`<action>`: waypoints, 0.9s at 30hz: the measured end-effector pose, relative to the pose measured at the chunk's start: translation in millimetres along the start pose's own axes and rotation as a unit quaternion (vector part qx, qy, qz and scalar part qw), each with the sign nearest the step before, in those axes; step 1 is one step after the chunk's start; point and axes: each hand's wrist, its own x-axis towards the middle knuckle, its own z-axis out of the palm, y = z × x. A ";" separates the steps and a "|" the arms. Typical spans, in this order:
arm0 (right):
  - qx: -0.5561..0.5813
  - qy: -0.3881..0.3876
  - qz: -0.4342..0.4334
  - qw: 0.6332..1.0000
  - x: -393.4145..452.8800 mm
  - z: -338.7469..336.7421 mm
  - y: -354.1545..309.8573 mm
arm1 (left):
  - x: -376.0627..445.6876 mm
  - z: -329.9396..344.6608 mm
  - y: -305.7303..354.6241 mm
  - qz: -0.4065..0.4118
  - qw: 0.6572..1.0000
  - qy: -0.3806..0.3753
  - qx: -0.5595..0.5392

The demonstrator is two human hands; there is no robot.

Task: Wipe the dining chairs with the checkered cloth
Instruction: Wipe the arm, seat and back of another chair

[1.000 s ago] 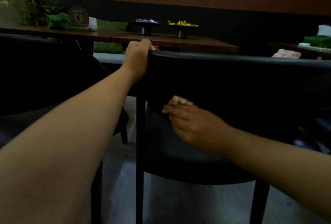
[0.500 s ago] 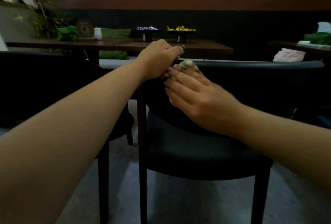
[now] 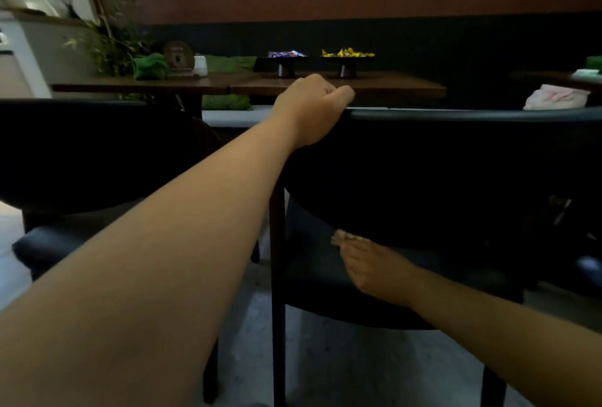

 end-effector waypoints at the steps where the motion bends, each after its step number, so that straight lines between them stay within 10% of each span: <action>1: 0.006 0.024 0.015 1.000 -0.6 -2.2 -0.7 | 0.1 1.0 -0.5 0.002 1.000 0.002 -0.001; 12: 0.009 0.337 0.155 0.929 4.8 -114.8 96.8 | -4.6 8.2 1.0 -0.009 0.992 0.105 -0.073; 27: 0.023 0.135 -0.037 0.990 -28.1 -53.7 46.6 | -7.0 9.0 7.1 -0.058 0.991 0.106 -0.050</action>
